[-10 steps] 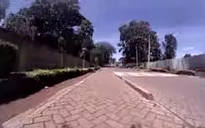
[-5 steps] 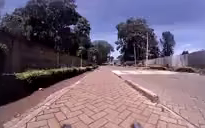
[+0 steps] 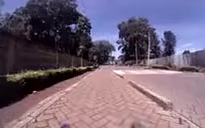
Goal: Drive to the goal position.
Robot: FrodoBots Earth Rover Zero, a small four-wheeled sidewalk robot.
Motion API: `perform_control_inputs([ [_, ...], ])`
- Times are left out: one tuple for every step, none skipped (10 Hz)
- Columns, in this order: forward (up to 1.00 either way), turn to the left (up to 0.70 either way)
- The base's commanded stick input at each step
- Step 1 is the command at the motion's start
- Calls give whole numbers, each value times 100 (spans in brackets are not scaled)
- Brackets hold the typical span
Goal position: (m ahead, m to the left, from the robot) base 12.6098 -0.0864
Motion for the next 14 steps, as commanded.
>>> perform_control_inputs([
  [70, -18],
  [70, -2],
  [70, 0],
  [70, 0],
  [70, 0],
  [70, 0],
  [70, 0],
  [70, 0],
  [70, 0],
  [70, 0],
  [70, 0],
  [70, 0],
  [70, 0],
  [70, 0],
])
